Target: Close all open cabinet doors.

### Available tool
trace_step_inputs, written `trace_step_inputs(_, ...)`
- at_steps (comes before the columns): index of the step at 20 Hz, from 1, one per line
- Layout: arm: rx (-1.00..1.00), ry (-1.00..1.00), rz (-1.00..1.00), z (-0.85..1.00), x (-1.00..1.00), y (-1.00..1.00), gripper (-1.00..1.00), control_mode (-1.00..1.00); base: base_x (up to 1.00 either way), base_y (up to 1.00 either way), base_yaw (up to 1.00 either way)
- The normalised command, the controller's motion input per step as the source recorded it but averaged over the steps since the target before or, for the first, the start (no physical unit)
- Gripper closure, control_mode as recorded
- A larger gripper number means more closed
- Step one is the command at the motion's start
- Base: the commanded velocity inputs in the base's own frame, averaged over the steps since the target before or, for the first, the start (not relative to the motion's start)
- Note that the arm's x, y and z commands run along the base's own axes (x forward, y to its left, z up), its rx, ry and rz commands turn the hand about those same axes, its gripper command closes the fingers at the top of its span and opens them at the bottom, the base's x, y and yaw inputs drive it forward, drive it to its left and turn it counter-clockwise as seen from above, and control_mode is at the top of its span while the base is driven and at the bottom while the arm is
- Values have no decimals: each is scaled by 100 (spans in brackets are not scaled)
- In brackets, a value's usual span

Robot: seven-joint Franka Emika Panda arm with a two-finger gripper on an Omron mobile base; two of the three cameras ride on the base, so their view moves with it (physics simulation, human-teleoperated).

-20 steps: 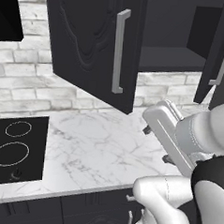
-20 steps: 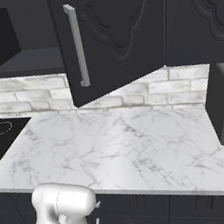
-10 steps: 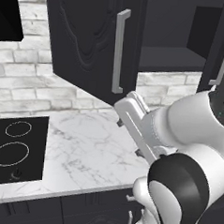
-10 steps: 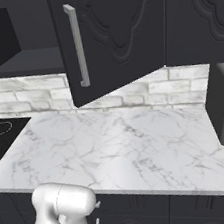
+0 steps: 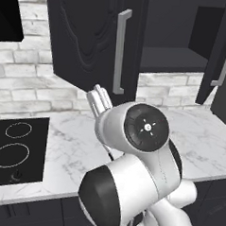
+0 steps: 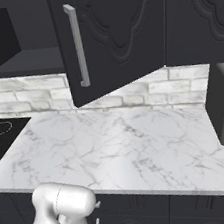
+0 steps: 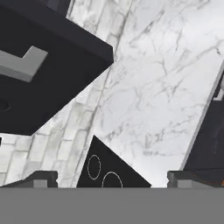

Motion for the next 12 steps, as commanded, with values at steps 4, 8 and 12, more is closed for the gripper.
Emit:
trace_step_inputs(4, 0, -13, -38, 5, 38, 34, -100, -100, 0, 0, 0)
trace_step_inputs(8, 1, -12, -34, 3, 50, 20, -100, -100, 0, 0, 0)
trace_step_inputs(12, 2, -4, -28, 1, 55, 5, -100, -100, 0, 0, 0)
